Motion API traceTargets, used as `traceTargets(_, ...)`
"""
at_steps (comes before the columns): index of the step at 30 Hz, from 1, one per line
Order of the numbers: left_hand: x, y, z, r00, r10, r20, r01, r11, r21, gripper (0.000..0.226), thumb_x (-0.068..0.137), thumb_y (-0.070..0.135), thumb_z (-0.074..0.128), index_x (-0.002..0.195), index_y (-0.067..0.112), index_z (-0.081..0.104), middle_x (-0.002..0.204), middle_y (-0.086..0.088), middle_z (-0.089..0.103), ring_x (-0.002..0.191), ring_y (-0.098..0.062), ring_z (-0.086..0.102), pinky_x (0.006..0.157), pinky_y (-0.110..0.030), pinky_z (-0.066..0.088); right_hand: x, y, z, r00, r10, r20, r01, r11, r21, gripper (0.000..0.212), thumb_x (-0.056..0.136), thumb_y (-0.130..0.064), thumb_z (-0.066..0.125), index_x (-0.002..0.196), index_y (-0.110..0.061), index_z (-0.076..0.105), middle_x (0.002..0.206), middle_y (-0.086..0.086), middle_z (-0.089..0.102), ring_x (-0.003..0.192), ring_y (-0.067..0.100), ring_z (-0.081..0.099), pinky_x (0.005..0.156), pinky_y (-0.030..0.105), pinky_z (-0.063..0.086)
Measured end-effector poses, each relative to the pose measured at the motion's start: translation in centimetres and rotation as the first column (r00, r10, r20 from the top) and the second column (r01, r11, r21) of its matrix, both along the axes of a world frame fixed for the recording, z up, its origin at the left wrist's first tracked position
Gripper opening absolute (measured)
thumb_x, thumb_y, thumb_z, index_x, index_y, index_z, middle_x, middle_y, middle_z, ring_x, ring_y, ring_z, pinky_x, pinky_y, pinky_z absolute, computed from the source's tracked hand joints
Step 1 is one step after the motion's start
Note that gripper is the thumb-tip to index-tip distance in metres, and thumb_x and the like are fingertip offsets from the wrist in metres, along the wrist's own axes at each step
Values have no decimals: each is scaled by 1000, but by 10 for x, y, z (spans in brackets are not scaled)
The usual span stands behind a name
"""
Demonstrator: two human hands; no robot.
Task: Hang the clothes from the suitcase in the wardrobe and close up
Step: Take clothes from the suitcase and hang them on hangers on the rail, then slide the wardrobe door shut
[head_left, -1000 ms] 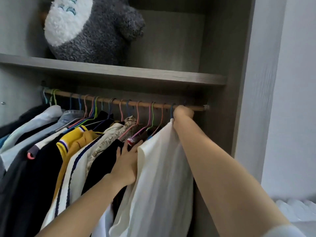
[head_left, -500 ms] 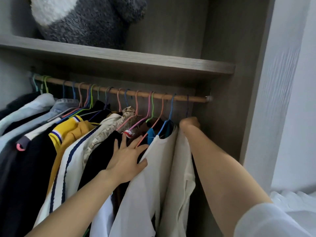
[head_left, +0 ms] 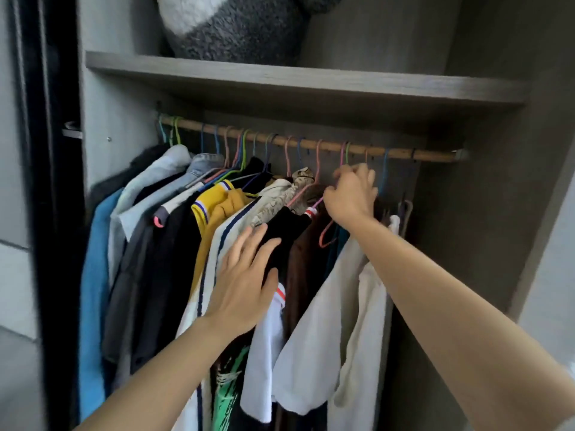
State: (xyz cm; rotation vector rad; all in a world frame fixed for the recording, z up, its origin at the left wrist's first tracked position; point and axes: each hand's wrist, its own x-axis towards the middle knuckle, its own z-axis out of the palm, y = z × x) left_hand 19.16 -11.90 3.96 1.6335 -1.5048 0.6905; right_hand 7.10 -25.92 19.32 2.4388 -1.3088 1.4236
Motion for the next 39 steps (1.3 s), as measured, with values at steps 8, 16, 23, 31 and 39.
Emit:
traceTargets(8, 123, 168, -104, 741, 634, -223, -540, 759, 362, 64, 86, 36, 27, 137, 5, 49, 151, -26, 32, 141, -43, 22, 115, -48, 20, 128, 147, -105, 844, 406, -351, -451, 891, -54, 38, 85, -18, 55, 121, -10, 54, 130, 10, 40, 122, 33, 33, 98, 45, 30)
traceTargets(16, 188, 252, -140, 363, 803, -473, -605, 589, 536, 62, 101, 40, 32, 154, 17, 9, 162, -9, -7, 147, -35, -11, 120, -46, 2, 231, 209, -143, 529, 368, -765, -686, 716, -130, 52, 93, -16, 45, 144, -10, 35, 152, 10, 24, 138, 28, 21, 108, 42, 23)
traceTargets(23, 260, 189, -116, 433, 645, -629, -546, 743, 386, 70, 100, 38, 43, 154, 11, 7, 162, -7, 5, 149, -24, 2, 121, -33, 5, 328, 203, -115, 454, 153, -878, -765, 572, -296, 76, 96, -15, 49, 156, -9, 3, 164, 8, -6, 150, 27, -11, 119, 50, 5)
traceTargets(31, 313, 131, -124, 466, 558, -686, -689, 715, 114, 25, 92, 42, 58, 81, 26, 42, 82, 10, 51, 77, -16, 56, 58, -20, 32, 407, 173, -87, 488, -105, -867, -826, 265, -497, 67, 98, -30, 51, 153, -9, 18, 160, 13, 13, 150, 32, -5, 117, 57, -6)
traceTargets(39, 317, 133, -128, 535, 638, -554, -688, 709, 152, 40, 95, 41, 55, 70, 24, 27, 62, 6, 41, 54, -6, 37, 51, -27, 24, 411, 173, -100, 530, 68, -845, -832, 232, -503, 45, 99, -21, 46, 142, -11, 39, 152, 11, 31, 149, 32, 9, 119, 49, 1)
